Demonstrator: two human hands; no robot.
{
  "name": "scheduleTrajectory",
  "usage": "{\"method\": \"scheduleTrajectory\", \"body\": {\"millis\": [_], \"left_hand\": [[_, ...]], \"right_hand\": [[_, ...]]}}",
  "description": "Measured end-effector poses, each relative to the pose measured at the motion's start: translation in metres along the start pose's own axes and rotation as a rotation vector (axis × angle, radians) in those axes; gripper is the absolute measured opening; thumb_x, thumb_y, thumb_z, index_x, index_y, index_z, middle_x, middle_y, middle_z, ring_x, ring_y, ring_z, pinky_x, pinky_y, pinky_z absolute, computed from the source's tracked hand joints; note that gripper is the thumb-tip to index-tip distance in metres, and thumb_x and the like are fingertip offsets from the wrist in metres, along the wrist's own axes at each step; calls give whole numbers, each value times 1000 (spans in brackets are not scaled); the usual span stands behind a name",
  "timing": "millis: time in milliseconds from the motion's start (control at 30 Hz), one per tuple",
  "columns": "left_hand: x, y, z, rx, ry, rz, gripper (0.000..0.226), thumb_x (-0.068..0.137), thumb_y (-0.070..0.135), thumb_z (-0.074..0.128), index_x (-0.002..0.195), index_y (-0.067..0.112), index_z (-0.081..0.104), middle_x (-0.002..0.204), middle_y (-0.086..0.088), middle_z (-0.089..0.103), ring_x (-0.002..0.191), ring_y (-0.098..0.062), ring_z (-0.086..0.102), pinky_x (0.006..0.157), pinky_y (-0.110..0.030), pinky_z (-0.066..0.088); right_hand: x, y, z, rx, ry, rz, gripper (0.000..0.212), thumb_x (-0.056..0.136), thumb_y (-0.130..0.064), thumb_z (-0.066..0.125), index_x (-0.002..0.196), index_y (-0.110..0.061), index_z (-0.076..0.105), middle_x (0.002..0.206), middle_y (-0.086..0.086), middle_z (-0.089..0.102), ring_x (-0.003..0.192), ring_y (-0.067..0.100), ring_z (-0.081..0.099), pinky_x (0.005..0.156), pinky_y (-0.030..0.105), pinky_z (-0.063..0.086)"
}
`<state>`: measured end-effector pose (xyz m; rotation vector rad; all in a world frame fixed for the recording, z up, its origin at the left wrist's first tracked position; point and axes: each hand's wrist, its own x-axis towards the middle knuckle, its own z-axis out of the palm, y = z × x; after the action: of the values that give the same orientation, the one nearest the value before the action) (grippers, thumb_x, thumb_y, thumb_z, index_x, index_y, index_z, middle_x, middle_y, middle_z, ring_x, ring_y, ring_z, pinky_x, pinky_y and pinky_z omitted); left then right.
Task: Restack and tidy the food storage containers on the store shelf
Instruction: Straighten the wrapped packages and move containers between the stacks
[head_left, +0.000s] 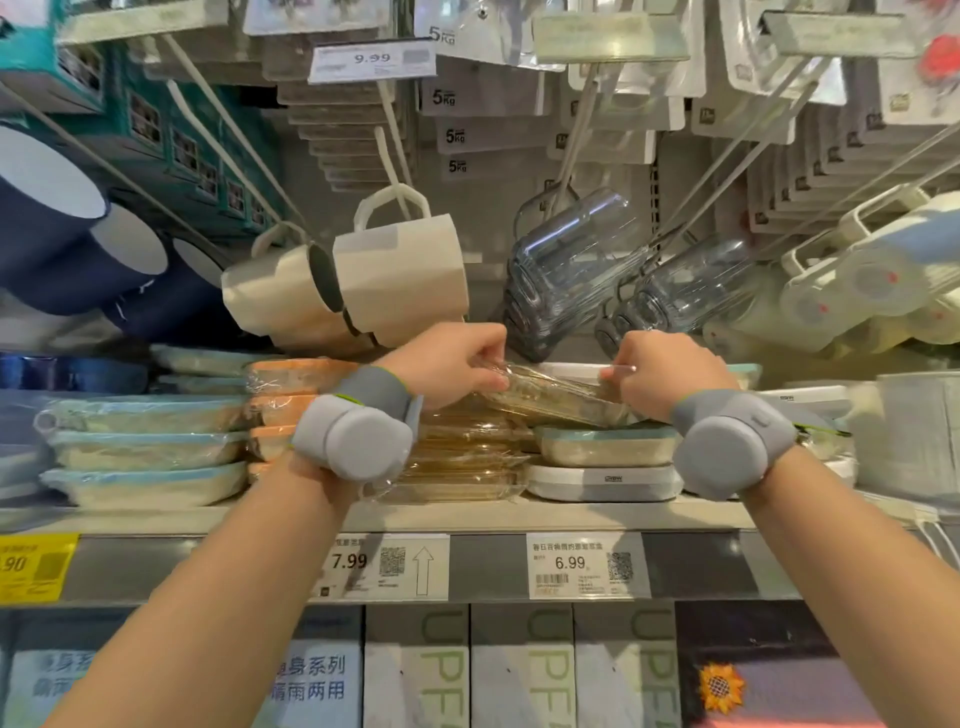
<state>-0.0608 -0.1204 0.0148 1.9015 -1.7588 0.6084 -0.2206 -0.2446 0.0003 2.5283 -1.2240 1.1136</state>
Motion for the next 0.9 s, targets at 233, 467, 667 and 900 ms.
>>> {"method": "scheduleTrajectory", "body": {"millis": [233, 467, 667, 900], "left_hand": [[-21, -23, -32, 143, 8, -23, 19, 88, 21, 59, 82, 14, 43, 76, 5, 47, 82, -21, 44, 61, -25, 34], [-30, -46, -38, 301, -57, -135, 18, 91, 27, 54, 85, 15, 43, 85, -1, 51, 87, -26, 48, 71, -31, 35], [-32, -48, -28, 505, -211, -214, 6, 93, 24, 48, 91, 20, 45, 99, -3, 51, 89, -25, 48, 78, -38, 45], [-27, -44, -23, 584, -243, -164, 4, 96, 13, 40, 93, 16, 40, 94, -7, 48, 83, -29, 46, 72, -39, 42]], "right_hand": [[-5, -27, 0, -78, -75, -103, 44, 82, -11, 45, 125, -21, 54, 125, 10, 60, 113, 32, 55, 94, 42, 47], [-10, -81, 8, 7, -323, -366, 62, 85, -12, 52, 141, -33, 36, 142, 3, 47, 131, 24, 43, 112, 42, 32], [-7, -95, 26, 13, -221, -354, 32, 95, -25, 47, 126, -20, 56, 131, 6, 56, 121, 27, 51, 97, 34, 41], [-1, -88, 31, 108, -106, -282, 22, 95, -21, 47, 108, -17, 64, 112, 7, 59, 110, 28, 55, 92, 36, 43]]}}
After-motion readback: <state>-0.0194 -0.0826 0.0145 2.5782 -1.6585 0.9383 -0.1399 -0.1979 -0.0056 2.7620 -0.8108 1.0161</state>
